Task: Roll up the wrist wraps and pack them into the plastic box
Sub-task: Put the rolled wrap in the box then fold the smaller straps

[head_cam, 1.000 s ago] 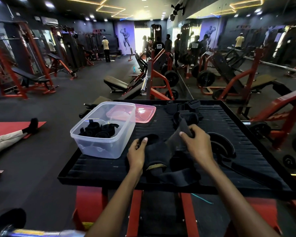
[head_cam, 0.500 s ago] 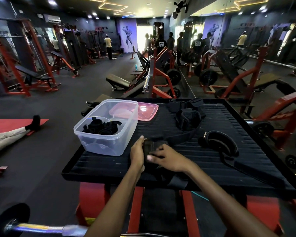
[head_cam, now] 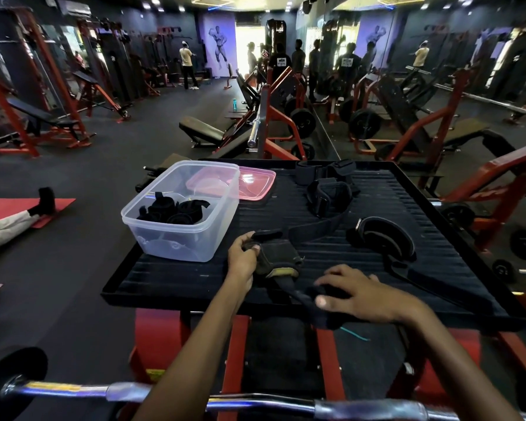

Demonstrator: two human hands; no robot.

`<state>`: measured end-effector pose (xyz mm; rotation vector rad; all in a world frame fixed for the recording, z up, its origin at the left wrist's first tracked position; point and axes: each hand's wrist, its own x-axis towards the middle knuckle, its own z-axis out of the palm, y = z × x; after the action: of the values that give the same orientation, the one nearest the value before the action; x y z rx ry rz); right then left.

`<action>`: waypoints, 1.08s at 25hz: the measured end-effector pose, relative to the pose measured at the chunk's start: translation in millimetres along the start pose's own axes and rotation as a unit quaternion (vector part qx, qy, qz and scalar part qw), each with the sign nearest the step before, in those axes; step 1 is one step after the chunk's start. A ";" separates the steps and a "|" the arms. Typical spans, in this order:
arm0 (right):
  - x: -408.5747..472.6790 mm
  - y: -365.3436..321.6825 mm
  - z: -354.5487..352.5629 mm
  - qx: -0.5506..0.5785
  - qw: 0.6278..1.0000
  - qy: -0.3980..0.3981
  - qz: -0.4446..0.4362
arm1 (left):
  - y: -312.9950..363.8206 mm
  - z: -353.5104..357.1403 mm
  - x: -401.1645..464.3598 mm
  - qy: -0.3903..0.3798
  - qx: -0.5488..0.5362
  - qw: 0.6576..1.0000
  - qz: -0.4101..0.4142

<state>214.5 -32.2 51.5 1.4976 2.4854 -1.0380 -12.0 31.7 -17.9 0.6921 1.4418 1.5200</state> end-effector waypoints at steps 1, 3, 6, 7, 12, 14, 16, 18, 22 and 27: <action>-4.7 1.9 -0.6 0.018 0.999 -0.021 -0.024 | 1.2 -0.2 -0.9 -0.002 0.003 1.000 -0.003; -5.9 10.8 -4.2 -0.053 0.999 0.002 -0.004 | 4.1 -0.2 -1.4 -0.003 -0.001 1.000 -0.006; -1.2 7.2 -14.7 -0.213 0.968 0.075 0.109 | 8.9 0.4 0.3 0.008 -0.038 0.999 -0.010; -0.2 4.1 -19.4 -0.218 0.963 0.091 0.133 | 9.9 0.3 0.4 0.013 -0.051 0.999 -0.004; 12.0 -3.1 -36.7 -0.194 0.908 0.329 0.171 | 10.7 -0.9 -0.1 0.023 -0.051 0.997 0.061; 27.8 -7.2 -31.7 -0.148 0.904 0.378 0.133 | 8.8 -1.0 0.8 0.004 -0.035 0.997 0.072; 43.3 -15.0 -22.3 -0.091 0.908 0.399 0.086 | 6.0 -0.9 2.5 0.005 -0.009 0.996 0.089; 54.4 -21.4 -14.4 -0.056 0.898 0.433 0.050 | 5.8 -1.1 2.0 0.011 -0.005 0.996 0.094; 62.1 -33.3 -12.8 0.174 0.874 0.453 -0.032 | 8.6 -2.1 0.3 0.005 -0.014 0.996 0.090; 67.0 -32.9 -20.3 0.261 0.858 0.442 -0.030 | 11.3 -1.3 -0.7 0.010 -0.053 0.996 0.068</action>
<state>158.5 20.6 58.9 2.5561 2.9369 -1.3276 -15.3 31.4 -7.0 0.7245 1.3406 1.7001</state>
